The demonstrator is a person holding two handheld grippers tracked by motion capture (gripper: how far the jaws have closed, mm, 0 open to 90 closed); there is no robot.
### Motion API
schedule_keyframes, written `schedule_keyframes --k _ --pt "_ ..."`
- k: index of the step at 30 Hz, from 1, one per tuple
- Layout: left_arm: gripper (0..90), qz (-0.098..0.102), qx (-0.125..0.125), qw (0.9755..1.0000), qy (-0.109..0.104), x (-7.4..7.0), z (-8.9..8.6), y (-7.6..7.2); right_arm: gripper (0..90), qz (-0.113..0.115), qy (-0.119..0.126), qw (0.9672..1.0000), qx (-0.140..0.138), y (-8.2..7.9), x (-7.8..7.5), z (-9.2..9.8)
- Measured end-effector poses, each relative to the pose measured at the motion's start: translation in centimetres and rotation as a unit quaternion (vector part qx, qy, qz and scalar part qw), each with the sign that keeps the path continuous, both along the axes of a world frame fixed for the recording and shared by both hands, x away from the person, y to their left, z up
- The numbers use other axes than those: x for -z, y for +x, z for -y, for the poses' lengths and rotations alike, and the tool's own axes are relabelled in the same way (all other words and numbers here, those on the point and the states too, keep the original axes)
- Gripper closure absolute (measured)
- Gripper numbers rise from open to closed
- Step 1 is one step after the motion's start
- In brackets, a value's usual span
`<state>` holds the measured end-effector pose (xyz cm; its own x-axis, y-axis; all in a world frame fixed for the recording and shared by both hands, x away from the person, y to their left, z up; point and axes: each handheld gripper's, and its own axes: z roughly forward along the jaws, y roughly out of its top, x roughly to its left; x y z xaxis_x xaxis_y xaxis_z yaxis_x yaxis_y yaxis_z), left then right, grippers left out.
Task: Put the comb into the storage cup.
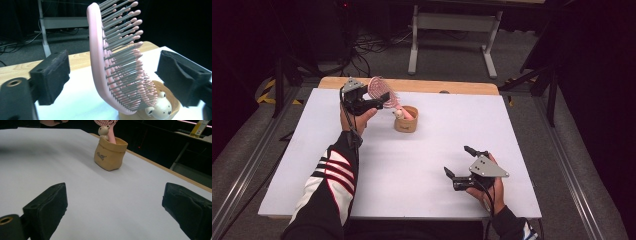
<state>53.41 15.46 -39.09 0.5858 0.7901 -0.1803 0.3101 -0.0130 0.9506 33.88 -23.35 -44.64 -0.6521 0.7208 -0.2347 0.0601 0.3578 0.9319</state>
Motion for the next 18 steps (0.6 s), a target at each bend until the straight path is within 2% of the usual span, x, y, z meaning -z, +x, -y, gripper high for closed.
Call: schedule_keyframes --k 3,6,10,12,18 --pt "5.7 0.003 0.007 0.9999 0.011 0.0 -0.1 -0.1 6.6 0.0 0.0 1.0 0.0 0.0 0.0 0.0" --pt "4.2 0.005 0.004 0.9998 0.021 -0.1 -0.2 -0.2 6.6 -0.001 -0.001 1.0 0.0 0.0 0.0 0.0" --pt "3.5 0.01 0.006 0.9997 0.023 0.0 -0.3 -0.5 6.6 0.0 -0.001 1.0 0.0 0.0 0.0 0.0" --pt "3.5 0.018 0.006 0.9992 0.035 0.0 -0.4 -0.7 6.6 0.0 0.0 1.0 0.001 0.0 0.0 0.0" --pt "4.4 0.025 0.016 0.9986 0.043 -0.1 -0.7 -1.1 6.6 0.001 0.001 1.0 0.003 0.0 0.0 0.0"
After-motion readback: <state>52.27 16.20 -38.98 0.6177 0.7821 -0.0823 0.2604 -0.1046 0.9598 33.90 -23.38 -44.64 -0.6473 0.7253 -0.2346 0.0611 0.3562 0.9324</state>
